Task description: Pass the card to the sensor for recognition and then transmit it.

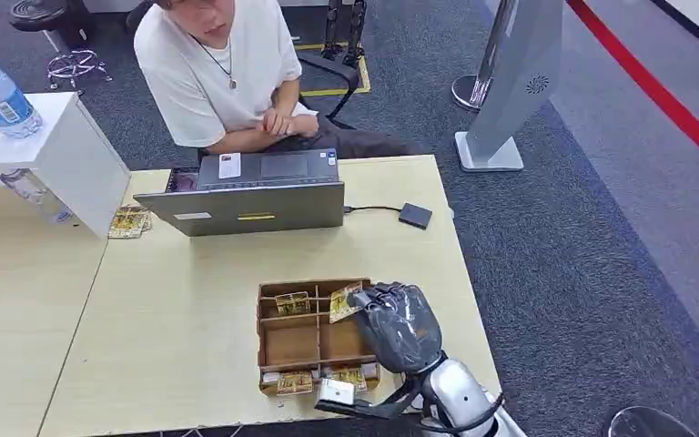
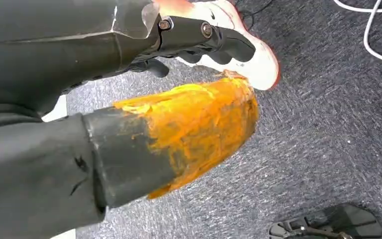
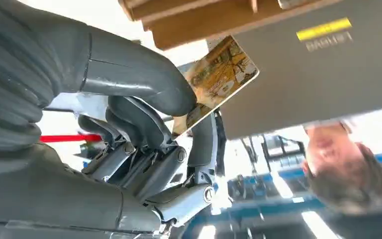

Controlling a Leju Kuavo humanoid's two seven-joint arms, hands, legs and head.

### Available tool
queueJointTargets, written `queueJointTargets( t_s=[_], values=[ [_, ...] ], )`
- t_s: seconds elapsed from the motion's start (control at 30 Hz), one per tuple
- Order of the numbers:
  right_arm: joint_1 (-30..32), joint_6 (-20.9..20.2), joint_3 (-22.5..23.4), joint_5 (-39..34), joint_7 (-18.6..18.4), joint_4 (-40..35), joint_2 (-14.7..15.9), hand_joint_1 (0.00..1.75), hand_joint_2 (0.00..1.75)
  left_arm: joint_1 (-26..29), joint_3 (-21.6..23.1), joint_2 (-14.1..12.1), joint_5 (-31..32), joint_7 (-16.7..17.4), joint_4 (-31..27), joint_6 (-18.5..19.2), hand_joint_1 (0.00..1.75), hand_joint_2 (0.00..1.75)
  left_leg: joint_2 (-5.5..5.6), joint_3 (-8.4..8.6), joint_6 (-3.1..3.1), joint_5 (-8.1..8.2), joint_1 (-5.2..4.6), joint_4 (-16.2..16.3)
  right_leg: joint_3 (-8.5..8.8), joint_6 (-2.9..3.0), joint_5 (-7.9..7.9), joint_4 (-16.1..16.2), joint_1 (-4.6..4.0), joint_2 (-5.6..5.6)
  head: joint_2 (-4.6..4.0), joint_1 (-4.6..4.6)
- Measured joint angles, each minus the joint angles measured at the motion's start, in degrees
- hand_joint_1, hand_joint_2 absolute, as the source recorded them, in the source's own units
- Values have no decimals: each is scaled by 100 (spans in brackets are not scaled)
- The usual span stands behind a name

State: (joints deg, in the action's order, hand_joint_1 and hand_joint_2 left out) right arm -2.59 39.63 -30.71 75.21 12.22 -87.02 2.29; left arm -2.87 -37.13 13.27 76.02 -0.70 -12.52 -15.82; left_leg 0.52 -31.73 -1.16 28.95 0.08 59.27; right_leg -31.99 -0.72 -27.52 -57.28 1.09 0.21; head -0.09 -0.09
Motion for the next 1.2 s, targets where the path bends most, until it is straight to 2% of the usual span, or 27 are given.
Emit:
queueJointTargets(
  t_s=[0.3,0.63,1.07,1.2],
  values=[
    [282,-2,371,-188,601,-815,-160,175,175,-2,-48,0,24,0,0,-31,0,0,-1,1,0,0,0,0,1,0,0,0,0,0,0,0],
    [89,-4,629,-398,835,-865,-500,175,175,-8,-53,0,77,0,0,-31,0,0,-1,1,0,-1,0,0,2,0,1,0,0,1,0,-2],
    [-735,-4,811,-389,577,-183,-857,175,175,-24,-53,9,184,-2,0,-11,0,0,0,1,0,-1,1,0,3,1,2,-1,0,0,0,-2],
    [-1041,-4,813,-299,236,216,-916,175,175,-32,-51,9,234,-2,0,4,0,0,-1,1,0,-2,1,0,3,1,2,-2,0,1,0,-2]
  ],
)
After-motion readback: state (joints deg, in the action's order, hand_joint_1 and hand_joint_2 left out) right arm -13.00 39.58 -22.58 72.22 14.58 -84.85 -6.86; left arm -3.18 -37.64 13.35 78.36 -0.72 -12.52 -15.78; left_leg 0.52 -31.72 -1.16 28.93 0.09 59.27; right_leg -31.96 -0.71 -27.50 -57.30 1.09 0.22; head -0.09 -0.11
